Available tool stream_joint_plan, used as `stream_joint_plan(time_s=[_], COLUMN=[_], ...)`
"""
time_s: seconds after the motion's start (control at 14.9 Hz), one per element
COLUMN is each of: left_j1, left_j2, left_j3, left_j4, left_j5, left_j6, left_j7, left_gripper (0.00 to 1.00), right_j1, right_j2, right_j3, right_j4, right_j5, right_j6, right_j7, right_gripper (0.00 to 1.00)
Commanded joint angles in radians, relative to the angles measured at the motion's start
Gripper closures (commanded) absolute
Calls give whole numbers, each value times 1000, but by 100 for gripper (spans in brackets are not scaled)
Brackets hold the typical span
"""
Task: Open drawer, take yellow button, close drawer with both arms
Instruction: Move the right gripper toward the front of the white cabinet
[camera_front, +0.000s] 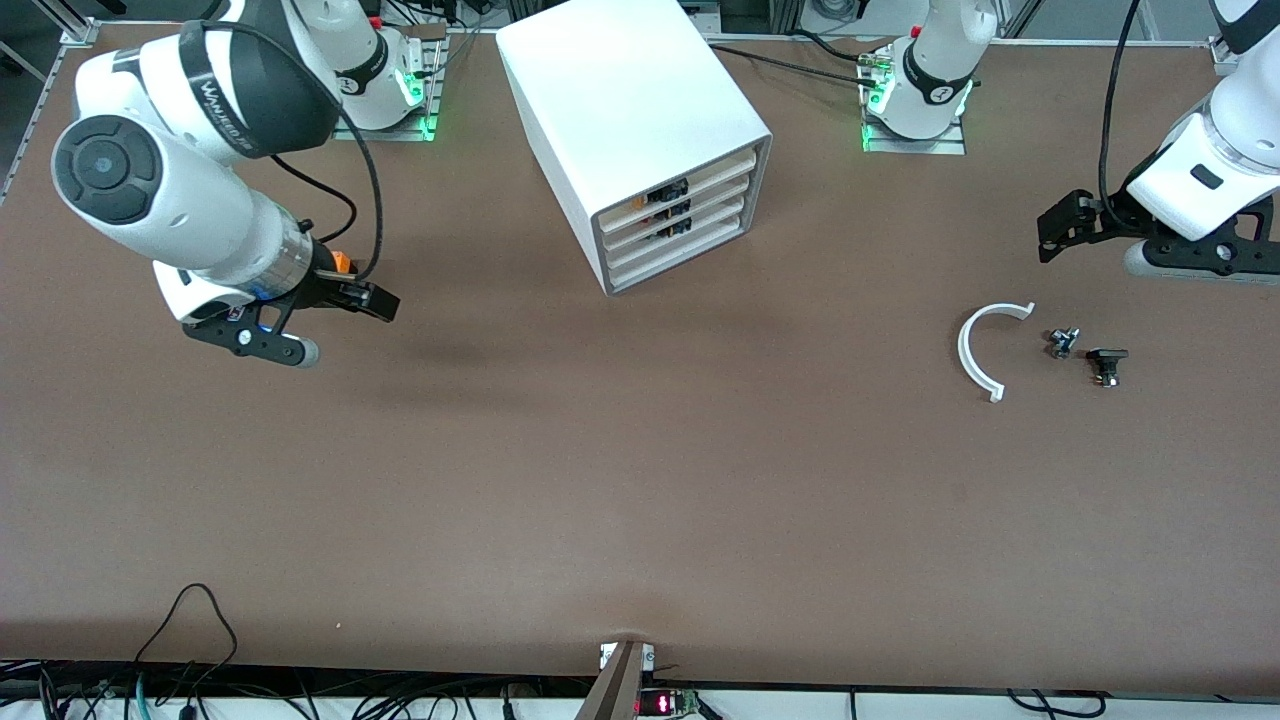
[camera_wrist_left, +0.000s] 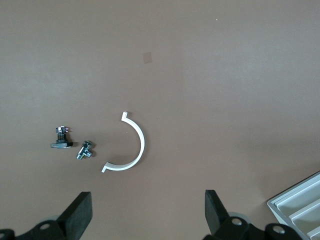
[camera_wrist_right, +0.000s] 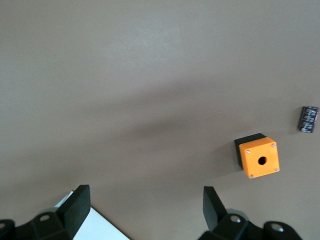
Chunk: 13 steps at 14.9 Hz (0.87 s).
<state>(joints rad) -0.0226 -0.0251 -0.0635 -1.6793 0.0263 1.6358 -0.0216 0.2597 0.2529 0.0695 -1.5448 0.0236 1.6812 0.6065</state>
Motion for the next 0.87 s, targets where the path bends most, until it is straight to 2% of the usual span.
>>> stream_joint_plan(time_s=[0.0,0.47,0.81], left_j1=[1,1,1], left_j2=[-6,-6,-6], left_j3=[-2,-2,-2], left_j4=[12,12,12], left_j5=[-13,-11,-11], left_j6=[-19,-19,-19], left_j7=[9,9,9], left_gripper=[1,1,1], right_j1=[36,96,151], right_j2=[19,43,97], right_j3=[-3,-3,-3], right_j4=[23,34,98], right_j5=[16,45,44], right_j6=[8,41,43], right_j7=[50,171,280], right_gripper=[0,0,0])
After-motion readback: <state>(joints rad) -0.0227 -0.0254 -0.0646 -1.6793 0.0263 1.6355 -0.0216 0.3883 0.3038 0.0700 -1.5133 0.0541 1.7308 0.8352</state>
